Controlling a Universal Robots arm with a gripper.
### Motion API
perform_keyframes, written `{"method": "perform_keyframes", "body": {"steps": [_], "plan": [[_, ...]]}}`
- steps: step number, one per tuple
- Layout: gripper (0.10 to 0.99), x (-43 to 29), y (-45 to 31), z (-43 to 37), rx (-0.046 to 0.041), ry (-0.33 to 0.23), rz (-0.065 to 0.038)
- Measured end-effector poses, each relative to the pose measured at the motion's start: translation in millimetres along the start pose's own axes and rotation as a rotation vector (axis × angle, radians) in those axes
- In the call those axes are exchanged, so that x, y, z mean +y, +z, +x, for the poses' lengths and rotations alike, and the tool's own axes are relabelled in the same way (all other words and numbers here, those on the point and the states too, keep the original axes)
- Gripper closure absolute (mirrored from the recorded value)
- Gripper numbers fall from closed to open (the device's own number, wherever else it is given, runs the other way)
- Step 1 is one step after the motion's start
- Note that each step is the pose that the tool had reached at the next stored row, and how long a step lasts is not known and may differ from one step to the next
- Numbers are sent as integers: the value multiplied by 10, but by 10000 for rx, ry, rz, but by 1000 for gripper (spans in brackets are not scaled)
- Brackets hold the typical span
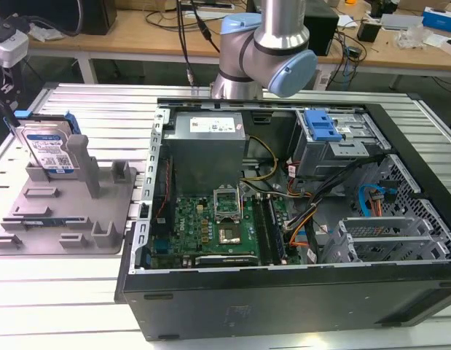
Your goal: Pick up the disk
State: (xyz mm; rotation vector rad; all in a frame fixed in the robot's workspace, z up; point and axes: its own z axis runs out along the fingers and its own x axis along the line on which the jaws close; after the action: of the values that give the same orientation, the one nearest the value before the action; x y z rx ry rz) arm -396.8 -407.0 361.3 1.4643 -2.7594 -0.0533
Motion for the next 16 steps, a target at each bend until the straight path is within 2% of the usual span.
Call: {"method": "perform_keyframes", "body": {"steps": [16], "plan": [[486,0,13,0,102,-3410,33]]}}
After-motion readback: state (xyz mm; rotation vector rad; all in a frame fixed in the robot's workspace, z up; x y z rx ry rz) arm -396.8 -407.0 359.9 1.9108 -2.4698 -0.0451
